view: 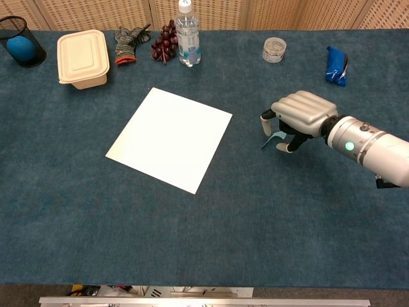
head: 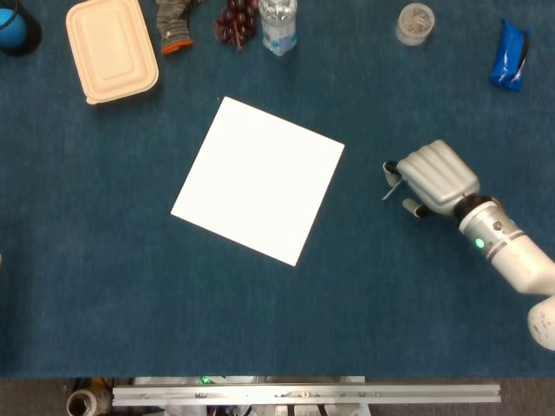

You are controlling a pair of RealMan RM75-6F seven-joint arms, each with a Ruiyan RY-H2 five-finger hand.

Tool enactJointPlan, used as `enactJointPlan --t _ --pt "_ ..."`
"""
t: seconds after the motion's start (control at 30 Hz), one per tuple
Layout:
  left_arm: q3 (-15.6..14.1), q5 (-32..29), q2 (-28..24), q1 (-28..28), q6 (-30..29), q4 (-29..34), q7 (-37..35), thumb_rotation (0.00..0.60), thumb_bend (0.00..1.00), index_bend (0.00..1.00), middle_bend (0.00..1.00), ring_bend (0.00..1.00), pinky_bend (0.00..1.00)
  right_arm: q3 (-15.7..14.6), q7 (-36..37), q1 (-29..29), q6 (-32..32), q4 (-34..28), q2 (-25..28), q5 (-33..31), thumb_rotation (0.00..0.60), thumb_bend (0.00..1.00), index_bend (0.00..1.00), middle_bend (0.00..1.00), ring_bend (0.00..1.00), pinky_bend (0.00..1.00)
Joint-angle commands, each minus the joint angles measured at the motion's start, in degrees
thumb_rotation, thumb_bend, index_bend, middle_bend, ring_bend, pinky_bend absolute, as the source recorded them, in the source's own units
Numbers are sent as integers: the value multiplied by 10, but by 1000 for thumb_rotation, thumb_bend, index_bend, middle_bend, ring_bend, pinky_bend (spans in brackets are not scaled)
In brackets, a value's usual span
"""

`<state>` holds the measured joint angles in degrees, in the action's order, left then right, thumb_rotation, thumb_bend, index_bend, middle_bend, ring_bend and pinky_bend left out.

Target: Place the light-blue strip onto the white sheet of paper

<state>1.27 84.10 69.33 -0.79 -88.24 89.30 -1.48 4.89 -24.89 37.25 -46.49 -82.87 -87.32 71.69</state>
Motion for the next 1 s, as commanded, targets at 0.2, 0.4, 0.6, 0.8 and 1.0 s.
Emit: enactJointPlan --t 0.2,0.4,0.6,0.8,1.0 --pt "0 -1 1 -1 0 -5 -4 600 231 151 178 159 87 -1 -7 14 11 25 -19 -20 600 230 492 1000 1000 1000" --pt "0 -1 2 -2 0 -8 -5 600 231 151 178 159 87 -3 -11 25 15 39 -34 -28 600 266 512 1000 1000 1000" --pt "1 -2 2 -3 0 -10 -7 600 231 151 178 159 87 -6 -12 31 17 52 -44 -35 600 312 527 1000 1000 1000" --pt "2 -2 3 -4 -1 -12 -7 600 231 151 178 159 87 -10 -11 35 17 59 -51 -40 600 313 546 1000 1000 1000" --pt "2 -2 4 -4 0 -13 -8 600 231 151 178 159 87 -13 -12 38 16 64 -55 -42 600 313 586 1000 1000 1000"
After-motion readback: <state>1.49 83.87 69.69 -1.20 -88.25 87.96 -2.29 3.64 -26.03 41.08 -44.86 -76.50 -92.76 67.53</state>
